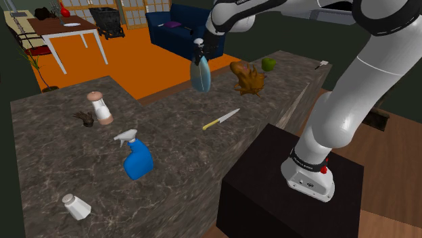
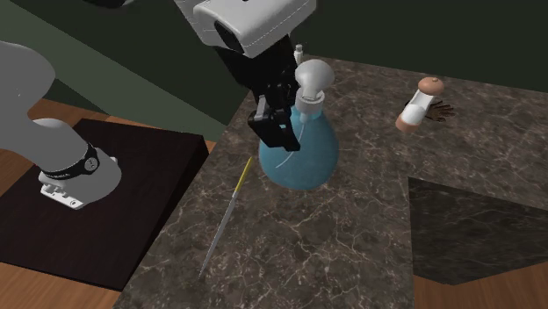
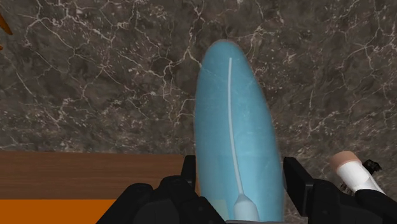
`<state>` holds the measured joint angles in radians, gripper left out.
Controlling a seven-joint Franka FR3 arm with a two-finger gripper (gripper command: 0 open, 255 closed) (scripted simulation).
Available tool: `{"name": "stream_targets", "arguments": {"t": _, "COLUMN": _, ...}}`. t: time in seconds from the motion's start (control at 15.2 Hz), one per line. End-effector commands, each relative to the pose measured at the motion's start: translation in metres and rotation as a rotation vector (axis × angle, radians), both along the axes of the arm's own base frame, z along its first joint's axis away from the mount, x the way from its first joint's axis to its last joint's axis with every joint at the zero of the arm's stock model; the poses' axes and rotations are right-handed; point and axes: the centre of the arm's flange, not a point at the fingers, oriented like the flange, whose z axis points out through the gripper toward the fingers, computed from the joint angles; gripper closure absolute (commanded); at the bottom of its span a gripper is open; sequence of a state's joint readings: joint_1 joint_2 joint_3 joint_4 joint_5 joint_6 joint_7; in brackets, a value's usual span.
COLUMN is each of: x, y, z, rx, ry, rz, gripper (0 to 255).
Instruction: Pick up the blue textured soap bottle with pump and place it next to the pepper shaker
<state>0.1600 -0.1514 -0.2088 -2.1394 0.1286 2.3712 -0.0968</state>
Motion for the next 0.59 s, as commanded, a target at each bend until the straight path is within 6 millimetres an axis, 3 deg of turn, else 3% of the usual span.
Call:
{"name": "stream_targets", "arguments": {"t": 0.0, "x": -0.001, "y": -0.001, "z": 0.011, "rx": 0.000, "ry": -0.001, "rz": 0.000, "gripper": 255}}
{"name": "stream_targets", "arguments": {"t": 0.53, "x": -0.001, "y": -0.001, "z": 0.054, "rx": 0.000, "ry": -0.001, "rz": 0.000, "gripper": 255}}
